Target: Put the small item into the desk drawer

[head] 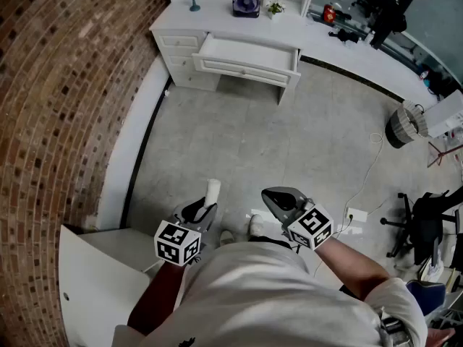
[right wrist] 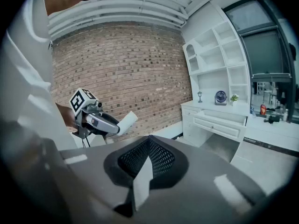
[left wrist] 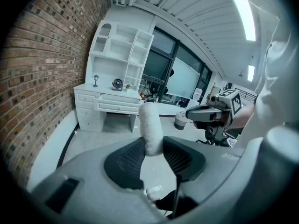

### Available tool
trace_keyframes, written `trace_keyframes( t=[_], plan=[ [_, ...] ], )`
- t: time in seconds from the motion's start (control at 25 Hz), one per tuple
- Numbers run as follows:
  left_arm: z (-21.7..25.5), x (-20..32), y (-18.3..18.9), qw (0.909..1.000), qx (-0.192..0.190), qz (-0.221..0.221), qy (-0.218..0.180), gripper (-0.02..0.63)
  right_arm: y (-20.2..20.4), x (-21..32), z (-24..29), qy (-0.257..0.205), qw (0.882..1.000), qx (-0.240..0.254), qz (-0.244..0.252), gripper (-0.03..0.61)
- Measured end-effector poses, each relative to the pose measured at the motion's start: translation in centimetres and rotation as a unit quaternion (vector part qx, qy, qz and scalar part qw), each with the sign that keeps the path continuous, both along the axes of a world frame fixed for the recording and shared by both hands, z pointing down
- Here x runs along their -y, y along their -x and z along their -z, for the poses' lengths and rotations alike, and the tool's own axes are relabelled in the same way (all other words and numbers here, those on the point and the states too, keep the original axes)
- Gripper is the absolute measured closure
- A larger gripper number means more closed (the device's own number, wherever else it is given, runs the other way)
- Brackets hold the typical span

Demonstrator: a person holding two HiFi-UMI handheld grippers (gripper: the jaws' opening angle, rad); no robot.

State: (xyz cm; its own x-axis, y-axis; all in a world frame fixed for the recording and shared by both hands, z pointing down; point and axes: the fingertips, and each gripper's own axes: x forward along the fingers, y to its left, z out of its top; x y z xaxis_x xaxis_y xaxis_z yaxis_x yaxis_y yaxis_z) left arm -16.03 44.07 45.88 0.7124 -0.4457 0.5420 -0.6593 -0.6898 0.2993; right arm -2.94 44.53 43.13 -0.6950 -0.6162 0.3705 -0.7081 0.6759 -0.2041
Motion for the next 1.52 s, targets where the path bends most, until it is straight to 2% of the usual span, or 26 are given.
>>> trace_keyframes(
  t=[0.32, 0.64, 0.88, 1.24, 1.52],
  plan=[
    [0.4, 2.9, -4.4, 0.9999, 0.0, 0.014, 0.0, 0.485, -4.6, 1.6, -0.9, 0.006, 1.0, 0.002, 0.003, 0.568],
    [0.4, 5.6, -7.6, 0.999, -0.002, 0.044, -0.002, 0.485, -8.7, 3.0, -1.5, -0.018, 1.0, -0.001, 0.013, 0.551],
    [-0.1, 8.5, -9.2, 0.9983, -0.008, 0.057, 0.005, 0.485, -10.2, 4.5, -2.8, -0.002, 1.0, 0.009, 0.005, 0.552],
    [-1.0, 20.0, -8.9, 0.9983, -0.031, 0.048, -0.004, 0.485, -10.0, 12.4, -3.9, 0.006, 1.0, -0.014, -0.012, 0.565],
    [-0.5, 30.9, -7.4, 0.9988, -0.042, 0.025, -0.006, 0.485, -7.5, 22.3, -2.8, 0.009, 0.999, -0.029, -0.023, 0.565]
  ],
)
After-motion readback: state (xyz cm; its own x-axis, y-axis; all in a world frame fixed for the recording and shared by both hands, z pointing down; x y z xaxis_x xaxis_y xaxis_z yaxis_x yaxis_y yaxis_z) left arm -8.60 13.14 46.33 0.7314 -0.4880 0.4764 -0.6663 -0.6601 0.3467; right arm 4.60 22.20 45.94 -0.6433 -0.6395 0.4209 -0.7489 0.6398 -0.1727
